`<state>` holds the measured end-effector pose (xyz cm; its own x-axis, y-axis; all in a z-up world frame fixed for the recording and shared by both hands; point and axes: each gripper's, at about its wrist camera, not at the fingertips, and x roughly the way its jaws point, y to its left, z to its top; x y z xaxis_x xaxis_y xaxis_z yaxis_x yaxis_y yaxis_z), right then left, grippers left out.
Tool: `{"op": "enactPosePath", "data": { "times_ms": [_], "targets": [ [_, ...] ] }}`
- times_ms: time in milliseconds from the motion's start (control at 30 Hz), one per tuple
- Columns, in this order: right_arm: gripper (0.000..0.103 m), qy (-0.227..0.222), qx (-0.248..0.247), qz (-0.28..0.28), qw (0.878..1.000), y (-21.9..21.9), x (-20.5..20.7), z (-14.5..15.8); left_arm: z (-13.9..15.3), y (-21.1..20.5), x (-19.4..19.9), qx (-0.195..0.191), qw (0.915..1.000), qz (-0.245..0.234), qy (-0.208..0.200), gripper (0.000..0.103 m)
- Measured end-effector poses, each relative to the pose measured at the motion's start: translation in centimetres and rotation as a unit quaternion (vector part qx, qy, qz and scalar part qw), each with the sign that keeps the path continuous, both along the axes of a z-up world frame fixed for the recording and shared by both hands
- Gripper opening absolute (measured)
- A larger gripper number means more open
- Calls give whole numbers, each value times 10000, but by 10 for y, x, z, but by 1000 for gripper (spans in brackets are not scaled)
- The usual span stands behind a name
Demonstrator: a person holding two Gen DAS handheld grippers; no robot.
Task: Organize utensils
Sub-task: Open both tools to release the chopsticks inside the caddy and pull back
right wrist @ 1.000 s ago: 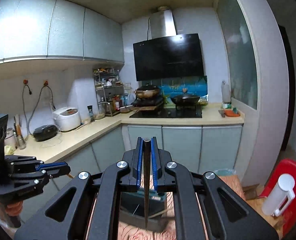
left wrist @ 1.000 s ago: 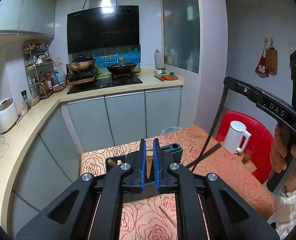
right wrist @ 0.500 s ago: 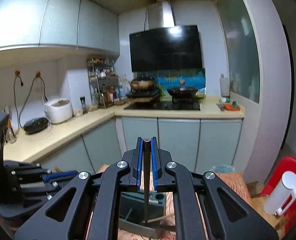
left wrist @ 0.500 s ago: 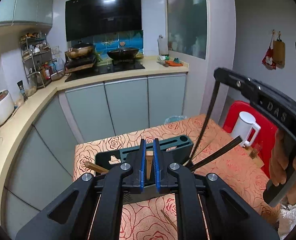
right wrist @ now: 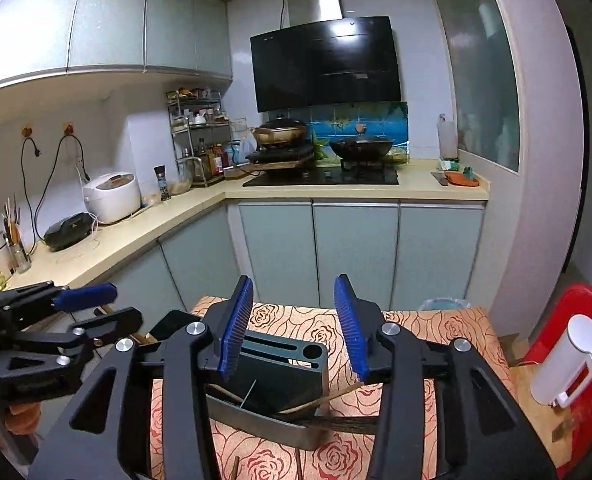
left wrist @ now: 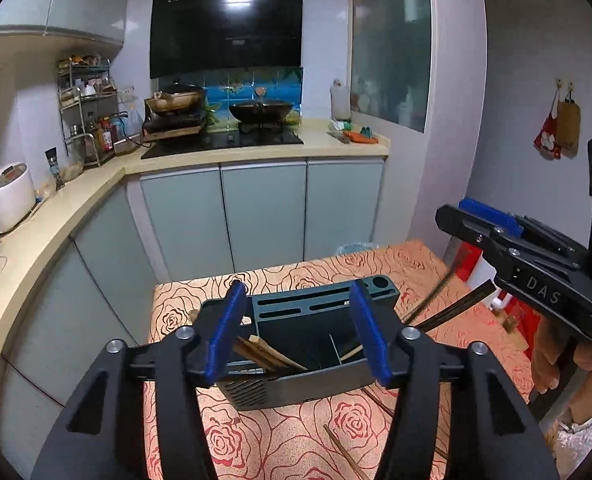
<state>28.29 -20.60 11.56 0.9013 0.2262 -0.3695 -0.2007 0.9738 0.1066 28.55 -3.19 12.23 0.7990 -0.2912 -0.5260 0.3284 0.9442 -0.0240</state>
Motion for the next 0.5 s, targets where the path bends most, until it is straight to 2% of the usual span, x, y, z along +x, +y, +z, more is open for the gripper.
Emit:
{"op": "enactPosePath", "data": {
  "times_ms": [67, 233, 500],
  "targets": [
    [50, -13, 60, -41, 10000, -3, -4, 3, 2, 5, -4, -62, 10000, 49, -51, 64],
    [50, -75, 72, -25, 9999, -10, -19, 8, 1, 14, -24, -72, 9996, 119, -231, 74],
    [51, -87, 125, 75, 9999, -21, -62, -2, -30, 23, -66, -34, 9993, 273, -263, 77]
  ]
}}
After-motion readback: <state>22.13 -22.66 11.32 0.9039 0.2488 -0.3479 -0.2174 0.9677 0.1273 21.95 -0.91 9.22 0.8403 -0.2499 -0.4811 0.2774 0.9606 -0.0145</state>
